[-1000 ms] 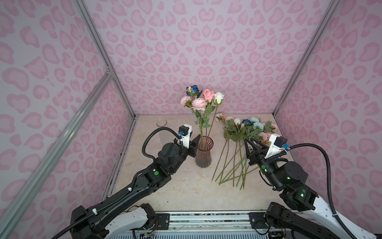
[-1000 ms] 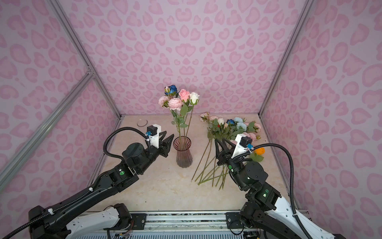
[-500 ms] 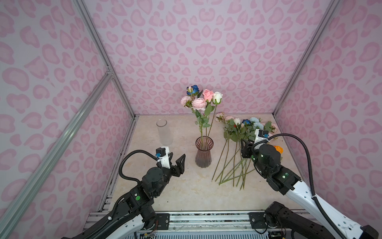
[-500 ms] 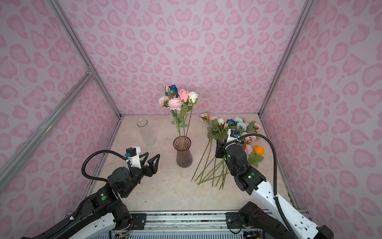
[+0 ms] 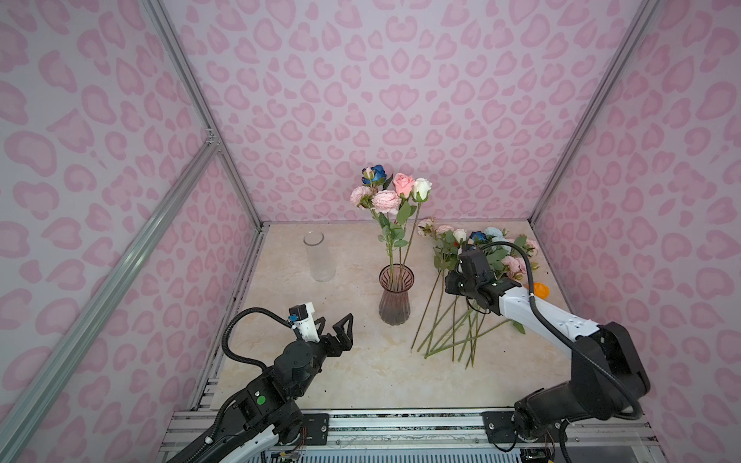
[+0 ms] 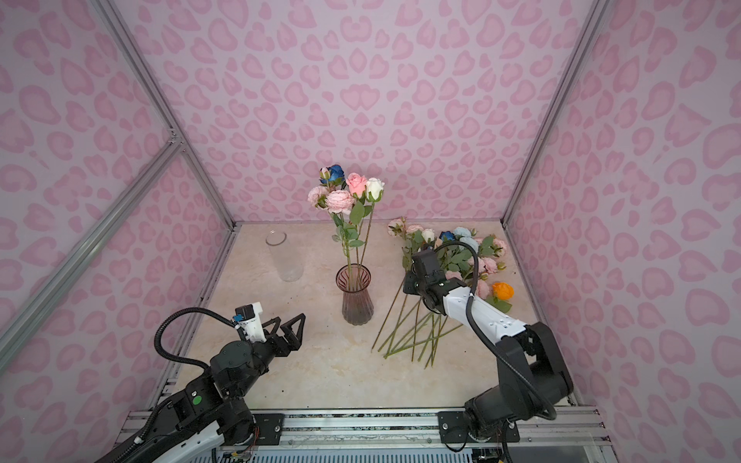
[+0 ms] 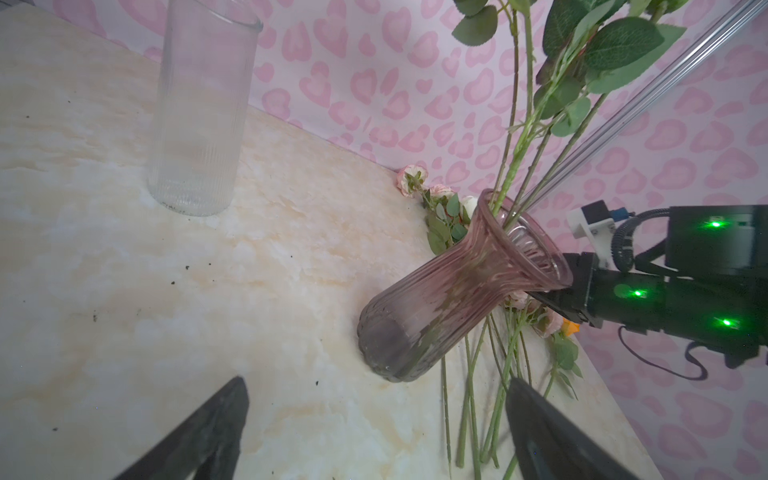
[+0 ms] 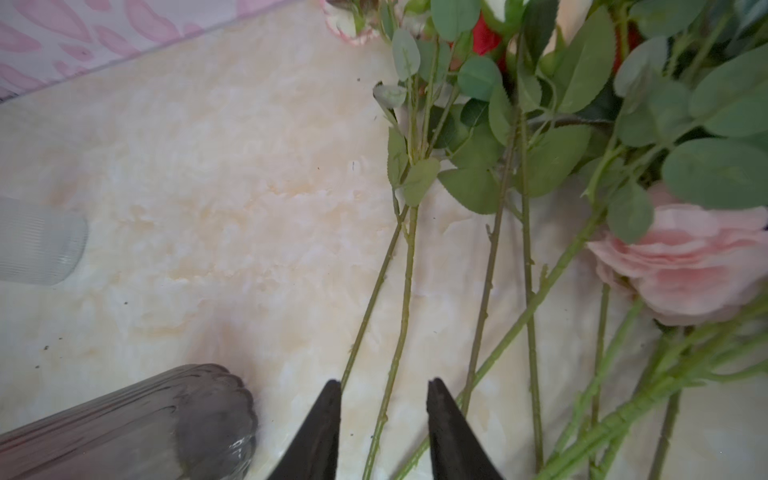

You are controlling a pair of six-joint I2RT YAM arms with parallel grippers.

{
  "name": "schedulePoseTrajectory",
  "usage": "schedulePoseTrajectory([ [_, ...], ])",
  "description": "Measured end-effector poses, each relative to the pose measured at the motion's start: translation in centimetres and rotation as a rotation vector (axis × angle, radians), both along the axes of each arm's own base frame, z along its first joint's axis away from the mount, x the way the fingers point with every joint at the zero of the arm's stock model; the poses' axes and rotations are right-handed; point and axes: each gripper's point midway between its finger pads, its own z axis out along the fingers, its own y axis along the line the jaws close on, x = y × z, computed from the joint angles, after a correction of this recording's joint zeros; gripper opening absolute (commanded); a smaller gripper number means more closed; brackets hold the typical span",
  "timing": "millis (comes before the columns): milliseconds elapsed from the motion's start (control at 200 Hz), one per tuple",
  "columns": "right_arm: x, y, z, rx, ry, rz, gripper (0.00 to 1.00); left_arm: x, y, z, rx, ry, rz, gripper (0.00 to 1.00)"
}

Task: Arrange the flowers into the vase
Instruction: 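Withdraw the left gripper while the right gripper reaches into the flower pile, then grasp a pink rose stem with the right gripper and lift it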

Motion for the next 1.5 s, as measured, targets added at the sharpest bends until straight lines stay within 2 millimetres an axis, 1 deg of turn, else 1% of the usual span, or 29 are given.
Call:
schedulePoseTrajectory([
  [65,0.4,0.5,-2.0,-0.009,0.055,0.012,0.41,-0.1,-0.2,-0.5,-0.009,0.021,-0.008,0.98],
  [165,0.8,0.9,-4.2,-0.022,0.108,0.019,0.41,-0.2,-0.6,-1.0,-0.030,0.044,-0.019,0.98],
  [255,1.0,1.2,-5.7,-0.025,0.144,0.027,0.40,-0.3,-0.8,-1.5,-0.044,0.063,-0.027,0.97],
  [330,1.0,1.3,-6.5,-0.029,0.162,0.029,0.39,-0.4,-0.9,-1.9,-0.054,0.078,-0.034,0.98],
  [530,1.4,1.2,-7.1,-0.030,0.172,0.021,0.35,-0.5,-1.1,-2.1,-0.072,0.090,-0.038,0.98],
  [740,1.5,0.7,-8.3,-0.036,0.197,0.006,0.27,-0.5,-1.1,-2.2,-0.071,0.092,-0.038,0.98],
  [820,1.8,0.7,-8.5,-0.025,0.194,-0.003,0.22,-0.5,-1.2,-2.3,-0.065,0.097,-0.038,0.98],
  [900,2.2,0.7,-8.8,-0.006,0.192,-0.007,0.13,-0.4,-1.3,-2.2,-0.064,0.100,-0.041,0.98],
  [1000,2.4,0.6,-9.0,0.013,0.195,-0.023,0.04,-0.4,-1.4,-1.9,-0.065,0.099,-0.042,0.98],
  [1065,2.7,0.6,-8.7,0.024,0.178,-0.028,0.01,-0.3,-1.4,-1.8,-0.066,0.099,-0.042,0.97],
  [1110,2.7,0.5,-8.3,0.034,0.166,-0.031,0.00,-0.3,-1.4,-1.8,-0.066,0.098,-0.042,0.98],
  [1215,2.6,0.6,-6.5,0.067,0.123,-0.030,0.00,-0.3,-1.4,-1.8,-0.066,0.099,-0.042,0.98],
  [1310,2.7,0.7,-4.1,0.097,0.064,-0.025,0.00,-0.3,-1.4,-1.7,-0.067,0.098,-0.041,0.98],
  [1330,2.8,0.7,-3.2,0.107,0.039,-0.023,0.00,-0.3,-1.4,-1.7,-0.067,0.098,-0.041,0.98],
  [1420,2.7,0.7,-0.8,0.130,-0.020,-0.021,0.00,-0.3,-1.4,-1.4,-0.069,0.093,-0.039,0.97],
  [1445,2.7,0.7,0.1,0.140,-0.045,-0.018,0.00,-0.2,-1.4,-1.3,-0.069,0.092,-0.037,0.97],
  [1500,2.7,0.7,1.3,0.153,-0.075,-0.015,0.00,-0.2,-1.5,-1.0,-0.072,0.089,-0.038,0.97],
])
